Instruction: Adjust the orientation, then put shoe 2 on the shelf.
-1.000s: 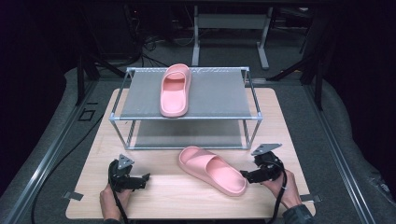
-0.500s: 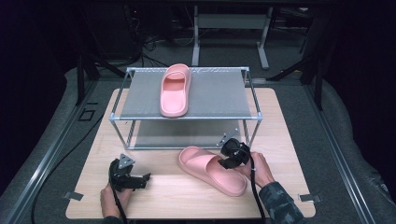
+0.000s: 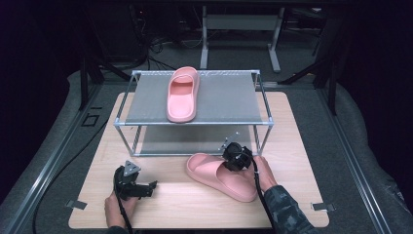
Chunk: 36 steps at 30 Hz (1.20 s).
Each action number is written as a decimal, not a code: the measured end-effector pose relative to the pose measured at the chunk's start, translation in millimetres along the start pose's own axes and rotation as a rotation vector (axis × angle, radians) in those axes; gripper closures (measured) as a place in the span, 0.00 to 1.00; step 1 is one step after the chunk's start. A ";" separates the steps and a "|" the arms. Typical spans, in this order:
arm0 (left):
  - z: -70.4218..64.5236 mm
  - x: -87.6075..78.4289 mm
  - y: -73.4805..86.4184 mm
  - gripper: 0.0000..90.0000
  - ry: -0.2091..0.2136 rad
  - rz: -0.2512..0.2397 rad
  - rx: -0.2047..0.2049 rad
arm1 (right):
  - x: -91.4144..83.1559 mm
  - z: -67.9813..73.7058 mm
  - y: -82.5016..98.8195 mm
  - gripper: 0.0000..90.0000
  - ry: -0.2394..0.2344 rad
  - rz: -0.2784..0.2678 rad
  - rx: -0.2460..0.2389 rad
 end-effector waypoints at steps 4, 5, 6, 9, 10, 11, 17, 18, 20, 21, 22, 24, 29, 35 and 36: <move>0.0 0.0 0.0 0.00 0.000 -0.001 0.000 | 0.6 0.3 -1.7 0.90 0.025 -0.020 0.003; 0.0 0.0 0.0 0.00 0.000 0.000 0.000 | 0.5 0.3 -2.6 0.91 0.030 -0.029 -0.012; 0.0 0.0 0.0 0.00 0.000 0.000 0.001 | -0.2 0.4 -2.6 0.91 0.036 -0.026 -0.019; -0.2 0.1 -0.1 0.00 0.001 -0.002 -0.001 | -2.2 1.0 -3.3 0.92 0.038 -0.043 -0.025; -0.1 0.0 0.0 0.00 0.000 -0.001 -0.001 | -3.2 1.4 -3.3 0.92 0.038 -0.046 -0.023; -0.2 0.0 -0.1 0.00 -0.001 -0.001 -0.002 | -4.0 2.0 -3.6 0.92 0.032 -0.051 -0.024; 0.2 0.1 -0.1 0.00 -0.004 0.002 -0.001 | -5.9 6.7 -6.3 0.92 -0.002 -0.066 -0.065; 0.2 0.1 -0.1 0.00 -0.004 0.002 -0.001 | -6.5 7.7 -6.5 0.92 -0.009 -0.067 -0.068; 0.2 0.0 -0.1 0.00 -0.004 0.002 -0.001 | -7.8 9.3 -7.2 0.92 -0.014 -0.068 -0.089; 0.2 0.1 -0.1 0.00 -0.005 0.002 -0.001 | -9.2 10.4 -7.1 0.93 -0.023 -0.061 -0.097; 0.2 0.1 -0.1 0.00 -0.004 0.002 -0.001 | -10.8 10.8 -7.8 0.93 -0.026 -0.066 -0.105; 0.2 0.1 -0.1 0.00 -0.004 0.002 -0.001 | -15.0 11.2 -9.7 0.93 -0.043 -0.079 -0.123; 0.0 0.2 -0.2 0.00 -0.005 -0.001 -0.004 | -26.5 9.8 -13.6 0.93 -0.053 -0.086 -0.157; 0.0 0.1 -0.1 0.00 -0.005 0.000 -0.004 | -36.5 5.4 -17.8 0.93 -0.048 -0.090 -0.187; 0.1 0.1 -0.1 0.00 -0.005 0.000 -0.004 | -38.0 4.0 -18.2 0.93 -0.044 -0.083 -0.197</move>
Point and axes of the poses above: each handheld gripper's, and its own axes: x roughly forward along the jaws, y roughly out of its underside, z roughly to its left, the point moved 8 cm from there along x, roughly forward along the jaws, and after that the axes turned 4 degrees about y, right-handed, at the moved point
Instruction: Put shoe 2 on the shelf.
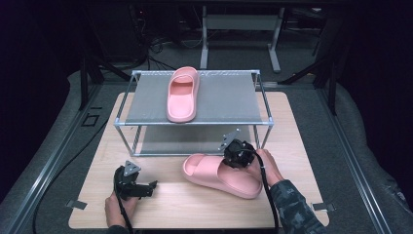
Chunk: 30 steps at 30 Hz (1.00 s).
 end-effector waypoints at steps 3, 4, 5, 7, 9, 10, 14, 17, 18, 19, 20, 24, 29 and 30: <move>0.1 -0.1 0.1 0.00 0.000 0.001 0.001 | -3.8 -1.9 -2.1 0.93 -0.002 0.015 -0.013; 0.1 -0.1 0.1 0.00 0.000 0.001 0.001 | -4.1 -2.1 -3.9 0.93 -0.003 0.006 -0.016; 0.1 -0.1 0.1 0.00 0.000 0.001 0.001 | -5.5 -2.2 -4.9 0.93 0.000 0.008 -0.014; 0.0 -0.1 0.1 0.00 -0.001 0.000 0.000 | -8.3 -3.8 -7.5 0.93 0.003 0.008 -0.028; 0.0 0.0 0.1 0.00 -0.001 0.000 0.000 | -11.5 -5.3 -10.0 0.93 0.000 0.004 -0.035; 0.0 -0.1 0.1 0.00 -0.001 0.000 0.000 | -13.1 -5.9 -11.2 0.93 0.002 0.002 -0.034; 0.0 -0.1 0.1 0.00 -0.001 0.000 0.000 | -18.6 -7.9 -14.6 0.93 0.002 0.003 -0.050; -0.1 -0.1 0.1 0.00 -0.001 -0.001 -0.001 | -22.6 -8.9 -16.7 0.93 0.006 0.011 -0.051; 0.0 -0.1 0.1 0.00 -0.001 0.000 0.000 | -24.2 -8.7 -17.7 0.93 0.002 0.012 -0.054; -0.1 -0.1 0.1 0.00 -0.002 -0.001 -0.001 | -25.7 -8.8 -18.7 0.93 0.004 0.008 -0.054; -0.1 -0.2 0.1 0.00 -0.003 -0.001 0.000 | -27.4 -9.4 -19.9 0.93 0.004 0.007 -0.059; -0.1 -0.3 0.2 0.00 -0.004 -0.001 -0.001 | -33.6 -11.7 -23.0 0.93 0.008 0.005 -0.072; -0.1 -0.3 0.2 0.00 -0.005 -0.001 -0.001 | -42.0 -14.1 -27.3 0.93 0.011 -0.004 -0.078; 0.0 -0.4 0.2 0.00 -0.006 0.000 0.000 | -43.4 -14.5 -27.9 0.93 0.011 -0.005 -0.082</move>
Point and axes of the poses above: each handheld gripper's, and its own axes: x roughly forward along the jaws, y roughly out of its underside, z roughly to its left, the point moved 8 cm from there along x, roughly forward along the jaws, and after that the axes turned 4 degrees about y, right-handed, at the moved point
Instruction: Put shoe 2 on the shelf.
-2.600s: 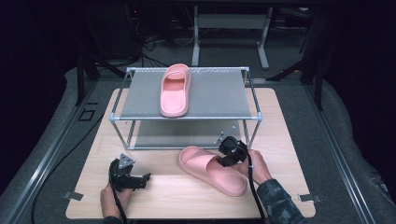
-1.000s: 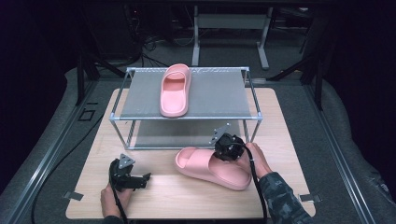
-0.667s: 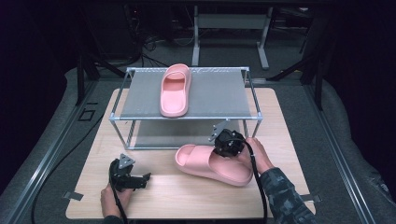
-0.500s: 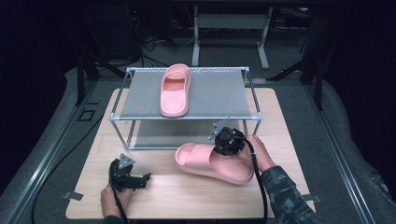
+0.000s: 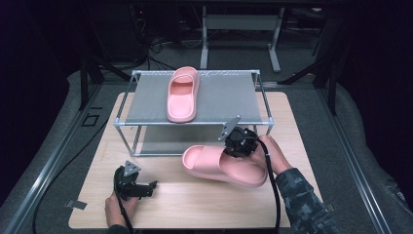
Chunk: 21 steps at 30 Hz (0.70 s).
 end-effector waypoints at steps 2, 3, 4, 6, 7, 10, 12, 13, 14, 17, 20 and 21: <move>-0.1 0.0 0.0 0.00 0.001 -0.001 -0.001 | -3.0 -1.1 -1.3 0.93 0.002 -0.002 -0.005; 0.0 0.0 0.0 0.00 0.000 0.000 0.000 | -4.6 -2.1 -1.9 0.93 0.003 0.000 -0.011; -0.1 0.0 0.0 0.00 0.000 0.000 0.000 | -6.5 -3.0 -2.2 0.93 0.003 0.003 -0.014; 0.0 0.0 0.0 0.00 0.000 0.000 0.000 | -8.8 -4.4 -3.6 0.93 0.004 -0.004 -0.014; -0.1 0.0 0.0 0.00 0.001 -0.001 -0.001 | -10.0 -4.9 -4.2 0.93 0.007 -0.006 -0.011; 0.0 0.0 0.0 0.00 0.000 0.000 0.000 | -13.7 -7.2 -5.0 0.93 0.006 -0.004 -0.018; 0.0 0.0 0.0 0.00 0.000 0.000 0.000 | -16.0 -8.2 -6.0 0.93 0.003 -0.002 -0.018; -0.1 0.0 0.0 0.00 0.001 -0.001 -0.001 | -17.6 -8.9 -6.5 0.93 -0.002 0.003 -0.024; 0.0 0.0 0.0 0.00 0.000 -0.001 -0.001 | -19.2 -9.6 -7.1 0.93 -0.004 0.008 -0.024; 0.0 0.0 0.0 0.00 0.000 -0.001 -0.001 | -23.7 -12.2 -9.9 0.93 -0.012 0.015 -0.028; 0.0 0.0 0.0 0.00 0.000 0.000 -0.001 | -28.9 -14.9 -12.6 0.93 -0.024 0.027 -0.032; -0.1 0.0 0.0 0.00 0.001 0.000 -0.001 | -30.1 -15.7 -13.4 0.93 -0.027 0.027 -0.033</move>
Point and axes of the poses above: each handheld gripper's, and its own axes: x roughly forward along the jaws, y roughly out of its underside, z roughly to its left, the point moved 8 cm from there along x, roughly forward along the jaws, and after that the axes turned 4 degrees about y, right-handed, at the moved point
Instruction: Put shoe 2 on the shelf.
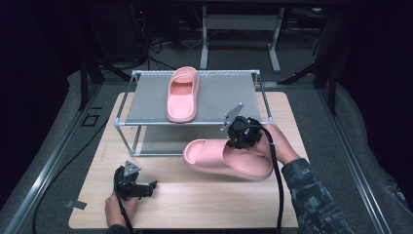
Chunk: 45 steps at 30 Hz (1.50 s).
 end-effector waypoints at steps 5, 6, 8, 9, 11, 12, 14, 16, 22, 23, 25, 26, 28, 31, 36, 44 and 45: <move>0.0 0.0 0.0 0.00 -0.001 0.000 0.000 | -11.6 -6.1 -5.9 0.93 0.000 0.000 -0.007; 0.0 0.0 0.0 0.00 0.000 0.000 -0.001 | -13.5 -7.1 -6.6 0.93 0.000 -0.001 -0.009; -0.1 0.0 0.0 0.00 0.000 0.000 -0.001 | -18.9 -10.0 -8.8 0.93 -0.002 -0.004 -0.007; 0.0 0.0 0.0 0.00 0.000 0.000 0.000 | -20.3 -11.0 -9.5 0.93 -0.002 -0.009 -0.004; 0.0 0.0 0.0 0.00 0.000 0.000 -0.001 | -25.4 -14.7 -11.4 0.93 0.000 -0.010 -0.001; 0.0 0.0 0.0 0.00 0.000 0.000 0.000 | -27.0 -16.2 -12.1 0.93 0.001 -0.010 0.000; 0.0 0.0 0.0 0.00 0.000 0.000 -0.001 | -31.8 -19.6 -14.2 0.93 0.004 -0.009 -0.001; 0.0 0.0 0.0 0.00 -0.001 0.000 0.000 | -36.7 -23.1 -17.0 0.93 0.009 -0.017 0.003; -0.1 0.0 0.0 0.00 0.000 0.000 -0.001 | -51.2 -36.5 -22.6 0.93 0.027 -0.017 0.037; 0.0 0.0 0.0 0.00 -0.001 0.000 -0.001 | -52.7 -38.8 -22.9 0.93 0.027 -0.013 0.048; -0.1 0.0 0.0 0.00 0.000 0.000 -0.001 | -54.6 -43.2 -23.2 0.93 0.037 -0.010 0.064; 0.0 0.0 0.0 0.00 -0.001 0.000 -0.001 | -55.6 -46.2 -23.0 0.93 0.045 -0.005 0.078; 0.0 0.0 0.0 0.00 -0.001 0.000 0.000 | -57.0 -51.0 -22.6 0.93 0.054 -0.005 0.102; -0.3 0.1 0.1 0.00 0.002 0.000 -0.003 | -58.5 -59.9 -21.5 0.93 0.083 -0.005 0.135; -0.3 0.1 0.0 0.00 0.002 0.000 -0.003 | -58.5 -73.1 -21.2 0.93 0.128 0.006 0.215; 0.0 0.0 0.0 0.00 0.000 0.000 -0.001 | -56.3 -94.3 -22.0 0.93 0.217 0.045 0.367; 0.0 0.0 0.0 0.00 0.000 0.000 -0.001 | -55.9 -96.0 -21.9 0.93 0.229 0.053 0.385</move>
Point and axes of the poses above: each handheld gripper's, and its own axes: x roughly forward along the jaws, y roughly out of its underside, z roughly to its left, the point moved 8 cm from there along x, roughly forward along the jaws, and after that the axes turned 4 degrees about y, right-handed, at the moved point
